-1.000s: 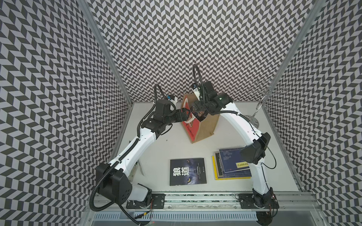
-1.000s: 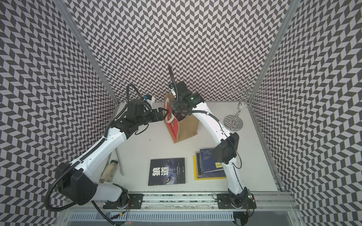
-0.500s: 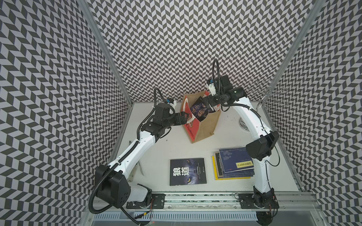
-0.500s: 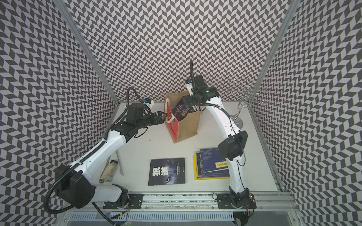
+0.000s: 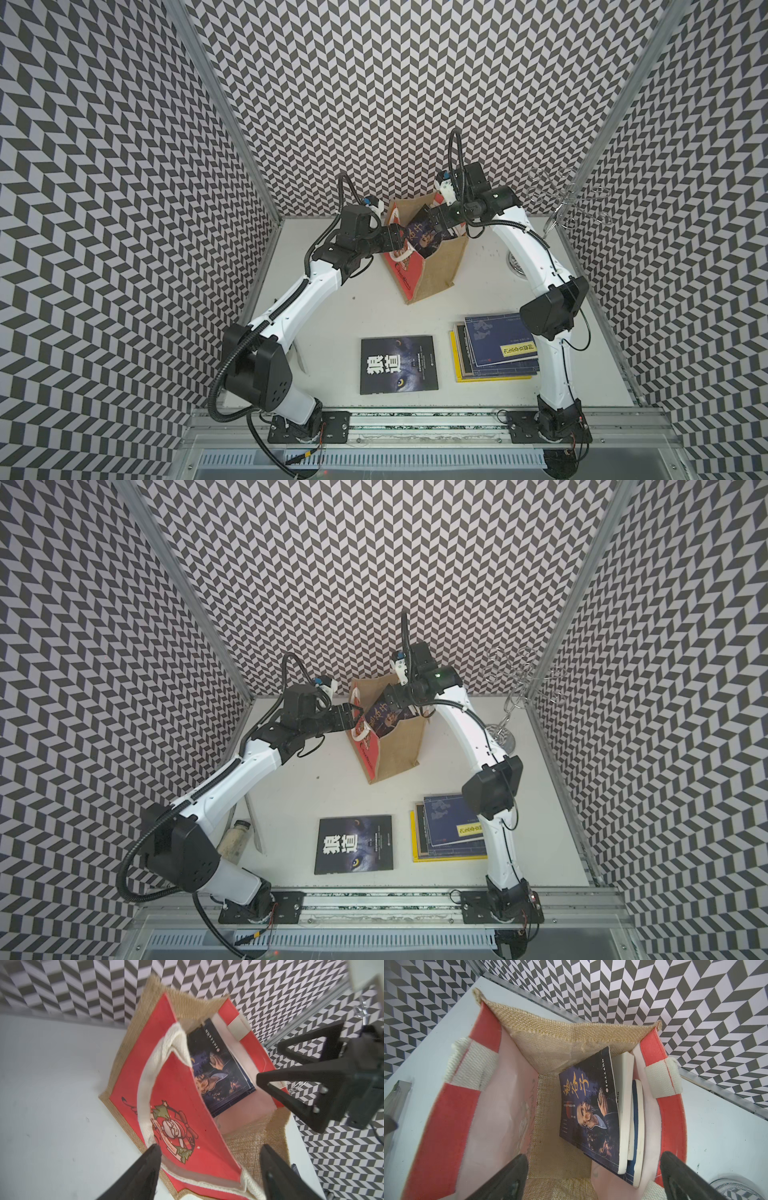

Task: Put the books into the canvas bag
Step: Adjust the canvas bag at the center of the board.

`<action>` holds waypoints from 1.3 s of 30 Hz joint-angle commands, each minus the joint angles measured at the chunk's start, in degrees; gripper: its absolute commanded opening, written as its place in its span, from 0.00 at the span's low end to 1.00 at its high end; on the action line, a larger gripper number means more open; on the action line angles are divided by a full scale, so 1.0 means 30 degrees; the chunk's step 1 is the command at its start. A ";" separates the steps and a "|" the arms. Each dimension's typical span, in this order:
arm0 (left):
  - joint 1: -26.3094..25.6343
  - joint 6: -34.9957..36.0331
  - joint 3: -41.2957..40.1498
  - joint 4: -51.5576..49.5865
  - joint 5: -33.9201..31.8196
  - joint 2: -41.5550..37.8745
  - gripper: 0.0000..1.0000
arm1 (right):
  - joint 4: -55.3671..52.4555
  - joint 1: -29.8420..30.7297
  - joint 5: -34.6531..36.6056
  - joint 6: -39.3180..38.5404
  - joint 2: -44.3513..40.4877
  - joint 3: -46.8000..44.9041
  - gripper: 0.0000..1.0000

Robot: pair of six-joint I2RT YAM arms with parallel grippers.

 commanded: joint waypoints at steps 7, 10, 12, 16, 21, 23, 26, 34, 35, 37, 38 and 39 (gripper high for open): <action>0.0095 0.0319 -0.0234 -0.2329 -0.2389 0.0027 0.28 | 0.0822 0.0386 -0.0602 0.0120 0.0508 -0.0101 0.97; 0.0586 0.0450 -0.1009 -0.2378 -0.2418 -0.0632 0.13 | 0.0913 0.0835 -0.0668 0.0101 0.0428 -0.0160 0.97; 0.0916 0.0548 -0.1402 -0.2385 -0.2074 -0.1086 0.06 | 0.1145 0.1165 -0.1070 0.0090 0.0340 -0.0281 0.97; 0.1404 0.1064 -0.2098 -0.2514 -0.1963 -0.2057 0.06 | 0.0913 0.1744 -0.0867 0.0234 0.0955 0.0345 0.97; 0.2190 0.1558 -0.3265 -0.2369 -0.1121 -0.3162 0.06 | 0.0947 0.2502 0.0453 0.0701 0.1412 0.0261 0.95; 0.2410 0.1559 -0.3636 -0.2176 -0.0730 -0.3462 0.06 | 0.1021 0.2773 0.0923 0.0963 0.1502 0.0487 0.95; 0.2560 0.2026 -0.3850 -0.1976 -0.0364 -0.3733 0.06 | 0.1110 0.2995 0.1520 0.1451 0.1813 0.0826 0.95; 0.2686 0.2262 -0.4295 -0.1699 0.0476 -0.3993 0.06 | 0.1201 0.3317 0.4272 0.2771 0.2915 0.1250 0.94; 0.2685 0.2276 -0.4324 -0.1718 0.0479 -0.4012 0.06 | 0.1211 0.3323 0.4677 0.2911 0.2967 0.1272 0.94; 0.2685 0.2290 -0.4361 -0.1695 0.0468 -0.4075 0.06 | 0.1153 0.3322 0.5049 0.3041 0.3072 0.1321 0.94; 0.2713 0.2299 -0.4381 -0.1697 0.0494 -0.4085 0.06 | 0.1145 0.3322 0.5122 0.3053 0.3086 0.1321 0.94; 0.2714 0.2292 -0.4381 -0.1675 0.0521 -0.4046 0.06 | 0.1112 0.3322 0.4927 0.3022 0.3137 0.1313 0.95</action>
